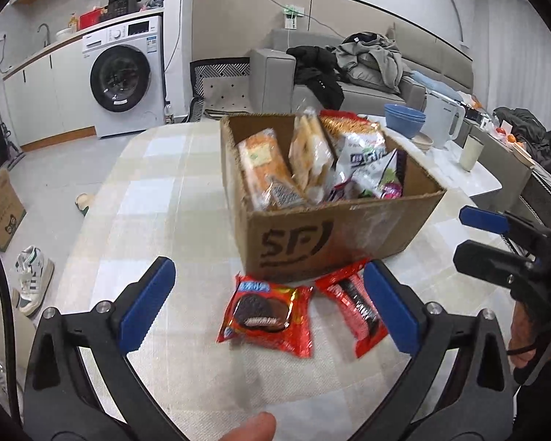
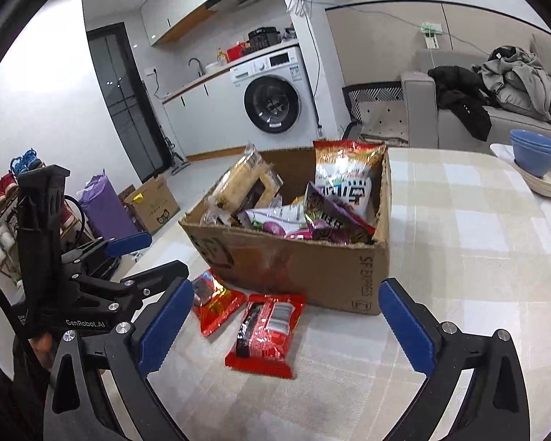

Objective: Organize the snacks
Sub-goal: 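Move the left gripper to the red Oreo pack while the right gripper approaches the red barcode pack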

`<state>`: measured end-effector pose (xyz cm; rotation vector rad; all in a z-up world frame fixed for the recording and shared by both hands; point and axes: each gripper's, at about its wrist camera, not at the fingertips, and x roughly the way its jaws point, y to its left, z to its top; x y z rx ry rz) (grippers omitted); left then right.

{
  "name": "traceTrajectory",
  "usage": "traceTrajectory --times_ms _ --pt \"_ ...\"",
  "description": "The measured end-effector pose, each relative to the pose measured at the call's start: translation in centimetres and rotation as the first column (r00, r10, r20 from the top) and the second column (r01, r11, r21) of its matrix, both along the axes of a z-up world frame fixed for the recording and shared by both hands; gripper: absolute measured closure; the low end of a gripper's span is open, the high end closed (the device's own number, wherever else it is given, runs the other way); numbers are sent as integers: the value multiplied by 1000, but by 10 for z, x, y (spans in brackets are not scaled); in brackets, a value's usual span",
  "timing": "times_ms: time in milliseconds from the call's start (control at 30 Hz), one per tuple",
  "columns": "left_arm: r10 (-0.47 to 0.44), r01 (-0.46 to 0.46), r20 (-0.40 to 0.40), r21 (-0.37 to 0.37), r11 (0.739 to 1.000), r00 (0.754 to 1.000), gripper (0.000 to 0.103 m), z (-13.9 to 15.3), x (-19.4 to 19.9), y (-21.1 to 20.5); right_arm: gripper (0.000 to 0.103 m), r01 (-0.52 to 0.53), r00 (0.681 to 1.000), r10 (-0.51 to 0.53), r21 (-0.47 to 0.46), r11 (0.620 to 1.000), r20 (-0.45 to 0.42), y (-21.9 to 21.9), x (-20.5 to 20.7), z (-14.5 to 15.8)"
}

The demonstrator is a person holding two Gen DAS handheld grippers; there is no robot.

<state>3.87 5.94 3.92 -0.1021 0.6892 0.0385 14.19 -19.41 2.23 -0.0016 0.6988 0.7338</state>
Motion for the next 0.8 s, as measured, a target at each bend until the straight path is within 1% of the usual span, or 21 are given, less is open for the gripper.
traceTrajectory --times_ms 67,300,433,567,667,800 --pt "11 -11 -9 3 1000 1000 1 -5 0 4 1 2 1000 -2 -9 1000 1 1 -1 -3" --pt "37 -36 -57 14 999 998 1 -30 8 11 1 13 998 -18 -72 997 -57 10 7 -21" --pt "33 -32 -88 20 999 996 1 -42 15 14 1 12 995 -23 -118 993 -97 18 10 -36" --pt "25 -22 -115 23 999 993 1 -52 22 17 1 12 990 -32 -140 990 -138 23 15 -47" --pt "18 -12 -148 40 999 989 1 -60 28 18 1 18 986 -43 -156 988 -158 27 18 -53" --pt "7 -5 -180 13 1000 984 1 -67 32 22 1 15 980 -50 -179 984 -193 35 20 -63"
